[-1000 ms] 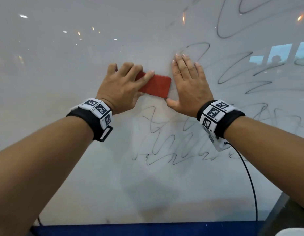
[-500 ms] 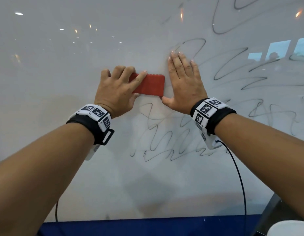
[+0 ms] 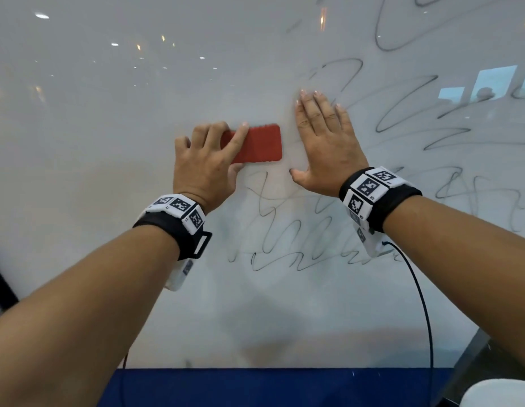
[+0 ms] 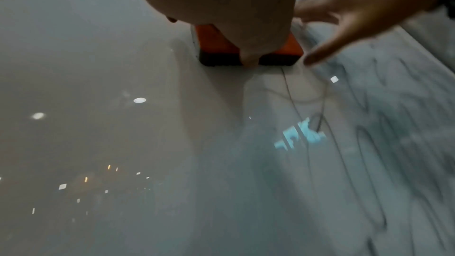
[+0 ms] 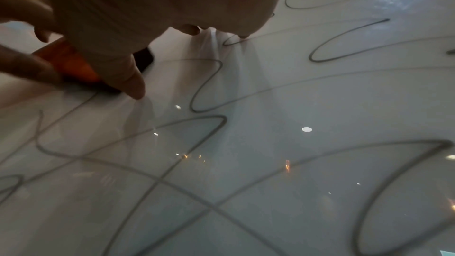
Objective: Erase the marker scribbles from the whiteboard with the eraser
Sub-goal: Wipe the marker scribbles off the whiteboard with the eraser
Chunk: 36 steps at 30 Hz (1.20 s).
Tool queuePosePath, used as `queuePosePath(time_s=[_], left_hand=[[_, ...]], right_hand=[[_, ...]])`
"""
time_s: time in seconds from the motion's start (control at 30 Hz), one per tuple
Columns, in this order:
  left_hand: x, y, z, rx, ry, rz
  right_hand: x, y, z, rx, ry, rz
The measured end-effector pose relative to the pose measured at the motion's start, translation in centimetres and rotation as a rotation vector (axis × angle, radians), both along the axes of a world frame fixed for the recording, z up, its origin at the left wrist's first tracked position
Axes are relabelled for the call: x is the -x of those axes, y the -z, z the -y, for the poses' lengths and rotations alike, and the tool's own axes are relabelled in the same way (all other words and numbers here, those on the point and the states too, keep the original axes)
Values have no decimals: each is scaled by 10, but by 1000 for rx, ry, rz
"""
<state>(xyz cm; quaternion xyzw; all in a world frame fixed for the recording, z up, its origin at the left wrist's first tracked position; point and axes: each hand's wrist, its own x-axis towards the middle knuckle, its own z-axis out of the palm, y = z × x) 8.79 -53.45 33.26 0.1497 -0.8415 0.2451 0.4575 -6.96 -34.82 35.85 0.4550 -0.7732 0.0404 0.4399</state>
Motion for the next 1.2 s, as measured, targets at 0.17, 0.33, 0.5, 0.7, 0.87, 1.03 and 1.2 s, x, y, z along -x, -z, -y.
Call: queuePosePath(time_s=[0.17,0.33,0.5,0.7,0.87,1.03,1.2], left_hand=[[-6,20,13,331,102,180],[-6,3,8,55,14,1],[-8,22,10,144,38,91],[-10,29,9,85,32,70],[-4,51,13,238,119,161],[-10,42,12,105,55,69],[-13,65,10,87,46,48]], right_hand=[[0,-1,-2,-7,-13,8],[-1,1,0,16,-16,8],[-9,12,7,3,-9,-21],[-17,46,10,-104,-46,-98],[-15,47,8,-117,-45,-95],[-13,47,4,-133,-67,-105],[-15,47,6,-122,-72,-70]])
